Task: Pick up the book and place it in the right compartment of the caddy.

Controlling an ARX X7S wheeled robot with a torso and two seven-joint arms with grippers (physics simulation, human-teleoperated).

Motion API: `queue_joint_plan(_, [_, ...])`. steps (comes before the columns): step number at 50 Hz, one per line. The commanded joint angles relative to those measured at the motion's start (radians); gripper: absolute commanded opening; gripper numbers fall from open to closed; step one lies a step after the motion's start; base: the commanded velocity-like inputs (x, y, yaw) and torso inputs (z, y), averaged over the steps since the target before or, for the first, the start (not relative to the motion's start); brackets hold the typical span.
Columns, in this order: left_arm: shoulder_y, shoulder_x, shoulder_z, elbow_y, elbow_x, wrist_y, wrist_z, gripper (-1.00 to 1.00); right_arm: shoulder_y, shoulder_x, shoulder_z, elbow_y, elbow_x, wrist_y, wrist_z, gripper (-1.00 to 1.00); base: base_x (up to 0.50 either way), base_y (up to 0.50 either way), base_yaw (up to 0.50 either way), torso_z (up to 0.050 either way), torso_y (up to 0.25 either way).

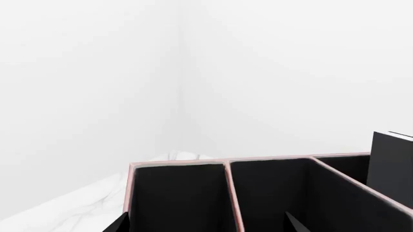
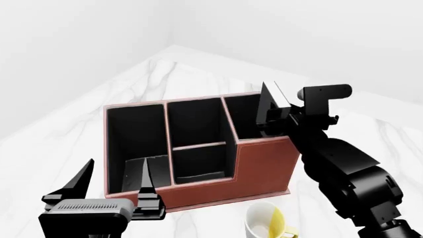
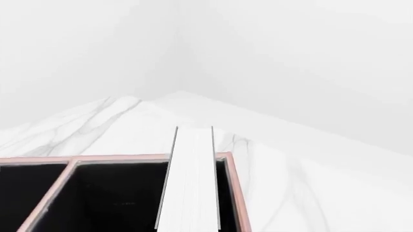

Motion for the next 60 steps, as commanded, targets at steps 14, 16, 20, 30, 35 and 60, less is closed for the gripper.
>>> queue_joint_plan(14, [0.000,-0.004,0.005,-0.002,-0.001,0.004,-0.006,1.00,0.005,-0.002,0.010,0.002,-0.041,-0.016,-0.015,-1.00,0.00,0.00,0.00,0.001,0.002])
queue_joint_plan(16, [0.000,-0.004,0.005,-0.002,-0.001,0.005,-0.006,1.00,0.005,-0.002,0.010,0.004,-0.041,-0.017,-0.016,-1.00,0.00,0.00,0.00,0.000,0.000])
queue_joint_plan(20, [0.000,-0.005,0.006,-0.002,-0.001,0.006,-0.007,1.00,0.005,-0.002,0.009,0.006,-0.042,-0.018,-0.016,-1.00,0.00,0.00,0.00,0.000,0.002])
queue_joint_plan(30, [0.000,-0.006,0.009,-0.002,-0.001,0.007,-0.010,1.00,0.007,0.004,0.008,-0.004,-0.039,-0.005,-0.008,1.00,0.00,0.00,0.00,0.000,0.001])
queue_joint_plan(35, [-0.002,-0.007,0.011,-0.003,-0.001,0.007,-0.010,1.00,0.007,0.005,0.005,-0.005,-0.041,-0.007,-0.009,1.00,0.00,0.00,0.00,0.000,0.000])
queue_joint_plan(60, [-0.005,-0.013,0.012,-0.002,-0.006,0.008,-0.014,1.00,-0.019,0.026,0.098,-0.178,-0.055,-0.166,0.049,1.00,0.00,0.00,0.00,0.000,0.000])
